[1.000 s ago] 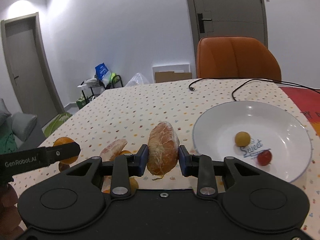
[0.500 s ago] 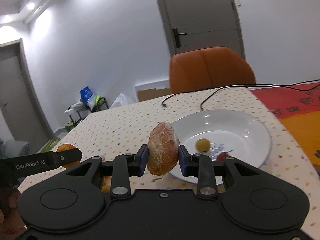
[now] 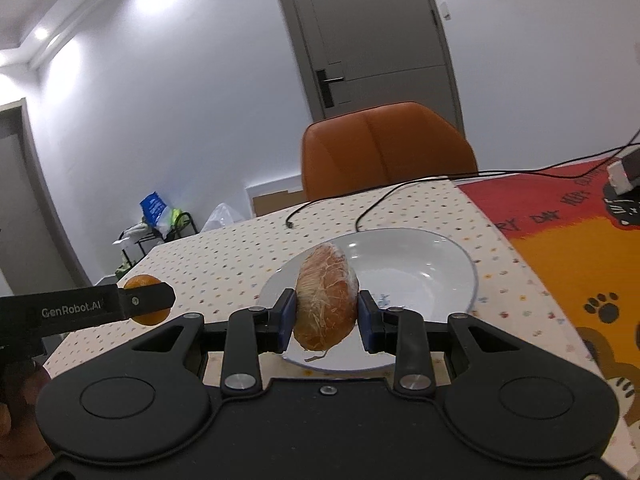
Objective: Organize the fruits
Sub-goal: 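Carry the pomelo piece and orange to the white plate and release both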
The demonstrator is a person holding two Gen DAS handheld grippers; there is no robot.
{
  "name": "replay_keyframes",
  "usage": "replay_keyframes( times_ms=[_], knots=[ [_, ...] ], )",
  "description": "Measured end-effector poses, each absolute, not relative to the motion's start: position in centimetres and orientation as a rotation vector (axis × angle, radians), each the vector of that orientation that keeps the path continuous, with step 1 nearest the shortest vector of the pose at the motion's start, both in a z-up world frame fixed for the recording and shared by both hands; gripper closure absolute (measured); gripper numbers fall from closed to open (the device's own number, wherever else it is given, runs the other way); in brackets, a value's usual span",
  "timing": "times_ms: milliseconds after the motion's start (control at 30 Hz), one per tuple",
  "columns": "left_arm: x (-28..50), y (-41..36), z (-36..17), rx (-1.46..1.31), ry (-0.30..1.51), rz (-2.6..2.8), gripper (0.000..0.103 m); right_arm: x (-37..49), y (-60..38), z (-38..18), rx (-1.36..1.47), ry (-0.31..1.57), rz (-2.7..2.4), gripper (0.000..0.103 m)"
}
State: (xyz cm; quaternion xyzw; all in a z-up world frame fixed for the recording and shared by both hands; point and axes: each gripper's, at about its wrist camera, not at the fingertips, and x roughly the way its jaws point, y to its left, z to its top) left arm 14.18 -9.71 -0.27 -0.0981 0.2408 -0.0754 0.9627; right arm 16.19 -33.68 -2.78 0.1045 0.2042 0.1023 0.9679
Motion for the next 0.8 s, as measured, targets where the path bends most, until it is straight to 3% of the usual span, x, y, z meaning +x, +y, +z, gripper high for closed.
replay_keyframes(
  times_ms=[800],
  knots=[
    [18.4,-15.5,-2.1,-0.16,0.541,-0.229,0.071,18.2,-38.3,-5.3,0.278,0.435,0.129,0.072]
  ],
)
